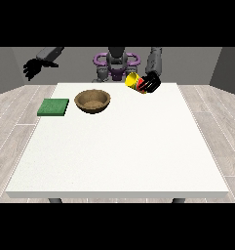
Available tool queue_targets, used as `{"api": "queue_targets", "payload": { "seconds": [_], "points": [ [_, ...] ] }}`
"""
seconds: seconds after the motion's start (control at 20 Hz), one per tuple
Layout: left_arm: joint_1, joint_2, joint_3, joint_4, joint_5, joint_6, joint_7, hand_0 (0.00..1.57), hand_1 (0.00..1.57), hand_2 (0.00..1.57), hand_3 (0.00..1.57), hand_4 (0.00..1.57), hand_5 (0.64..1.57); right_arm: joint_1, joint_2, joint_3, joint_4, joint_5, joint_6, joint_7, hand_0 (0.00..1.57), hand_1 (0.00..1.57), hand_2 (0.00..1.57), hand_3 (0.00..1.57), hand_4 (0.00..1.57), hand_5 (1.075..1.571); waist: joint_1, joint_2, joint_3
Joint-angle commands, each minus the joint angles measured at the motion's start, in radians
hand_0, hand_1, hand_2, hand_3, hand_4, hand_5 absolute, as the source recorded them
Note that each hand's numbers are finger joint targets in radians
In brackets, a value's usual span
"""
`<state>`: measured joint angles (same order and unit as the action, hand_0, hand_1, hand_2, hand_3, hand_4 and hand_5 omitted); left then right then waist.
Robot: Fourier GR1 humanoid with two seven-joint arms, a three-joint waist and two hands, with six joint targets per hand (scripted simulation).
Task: Pick the cup and pour the ball into the bowl, then pick the bowl and place it on the pad
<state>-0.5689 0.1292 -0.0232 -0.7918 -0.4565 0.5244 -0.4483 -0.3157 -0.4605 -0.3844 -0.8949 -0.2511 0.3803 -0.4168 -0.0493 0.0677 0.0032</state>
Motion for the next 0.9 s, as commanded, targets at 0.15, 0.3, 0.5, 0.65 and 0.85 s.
{"api": "queue_targets", "payload": {
  "seconds": [0.15, 0.3, 0.5, 0.65, 0.85],
  "points": [
    [-0.052, -0.049, -0.196, -0.002, -0.293, 0.066, 0.318, 1.37, 1.37, 1.57, 1.57, 1.11, 1.566, 0.051, -0.032, -0.010, 0.122, 0.027, 0.024, -0.034, 0.00, 0.00, 0.00, 0.00, 0.00, 1.558, 0.075, -0.116, -0.0009],
    [-0.078, -0.095, -0.261, -0.028, -0.383, 0.029, 0.421, 1.35, 1.35, 1.57, 1.57, 1.05, 1.569, 0.080, 0.009, -0.007, 0.168, 0.047, -0.012, -0.089, 0.00, 0.00, 0.00, 0.00, 0.00, 1.560, 0.108, -0.134, -0.0014],
    [-0.083, -0.113, -0.274, -0.105, -0.443, -0.028, 0.511, 1.35, 1.35, 1.57, 1.57, 1.05, 1.569, 0.096, -0.020, -0.032, 0.235, 0.040, 0.030, -0.166, 0.00, 0.00, 0.00, 0.00, 0.00, 1.553, 0.125, -0.120, -0.0022],
    [-0.060, -0.126, -0.301, -0.068, -0.549, 0.044, 0.536, 1.28, 1.28, 1.57, 1.57, 1.00, 1.569, 0.028, -0.014, -0.021, 0.208, 0.031, 0.007, -0.125, 0.00, 0.00, 0.00, 0.00, 0.00, 1.552, 0.093, -0.085, -0.0028],
    [-0.141, -0.128, -0.377, -0.101, -0.617, -0.055, 0.663, 0.94, 0.94, 1.57, 1.57, 0.91, 1.571, 0.014, -0.054, -0.021, 0.244, 0.039, 0.029, -0.111, 0.00, 0.00, 0.00, 0.00, 0.00, 1.547, 0.073, -0.103, -0.0025]
  ]
}}
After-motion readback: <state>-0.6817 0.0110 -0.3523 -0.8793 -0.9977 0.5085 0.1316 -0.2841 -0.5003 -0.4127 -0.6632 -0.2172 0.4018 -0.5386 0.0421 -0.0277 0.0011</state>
